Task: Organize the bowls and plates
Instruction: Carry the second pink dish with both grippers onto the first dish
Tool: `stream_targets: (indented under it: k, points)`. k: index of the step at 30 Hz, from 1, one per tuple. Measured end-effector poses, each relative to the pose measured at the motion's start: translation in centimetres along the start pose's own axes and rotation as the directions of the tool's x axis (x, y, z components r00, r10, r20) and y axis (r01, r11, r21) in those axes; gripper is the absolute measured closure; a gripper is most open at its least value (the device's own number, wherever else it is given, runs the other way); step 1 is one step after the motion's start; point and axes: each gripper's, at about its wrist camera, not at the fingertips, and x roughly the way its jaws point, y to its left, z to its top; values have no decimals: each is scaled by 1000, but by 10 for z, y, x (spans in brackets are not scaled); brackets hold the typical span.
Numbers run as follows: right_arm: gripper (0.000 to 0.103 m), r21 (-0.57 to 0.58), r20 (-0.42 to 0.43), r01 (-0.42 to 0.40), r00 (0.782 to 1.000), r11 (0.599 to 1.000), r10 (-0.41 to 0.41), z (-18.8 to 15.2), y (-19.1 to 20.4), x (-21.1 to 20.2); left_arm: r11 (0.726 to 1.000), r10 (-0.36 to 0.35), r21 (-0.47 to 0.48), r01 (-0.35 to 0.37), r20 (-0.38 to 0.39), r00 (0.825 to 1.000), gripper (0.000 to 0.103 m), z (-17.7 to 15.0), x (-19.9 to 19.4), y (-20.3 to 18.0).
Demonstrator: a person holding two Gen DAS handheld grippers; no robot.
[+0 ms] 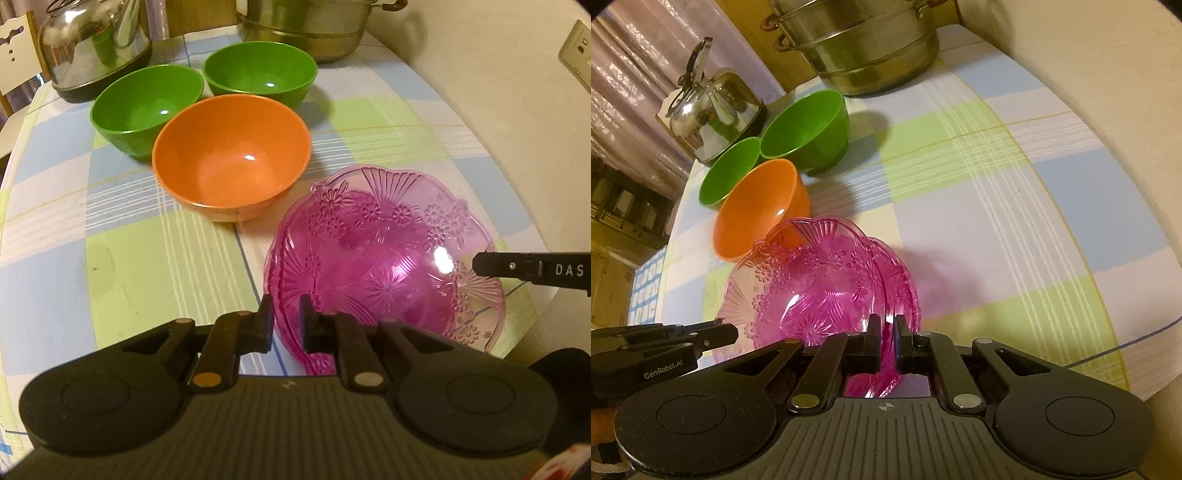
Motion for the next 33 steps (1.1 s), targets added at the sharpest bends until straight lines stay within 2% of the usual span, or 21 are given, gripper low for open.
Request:
stream_targets:
  k: [8, 33]
  points:
    - [96, -21, -11, 8, 1000, 1000, -8, 0, 2, 16, 1000, 0, -30, -1, -7, 1000, 91, -4, 13, 4]
    - [96, -23, -34, 7, 999, 1000, -8, 2, -7, 37, 999, 4, -33, -4, -18, 1000, 90, -6, 33, 4]
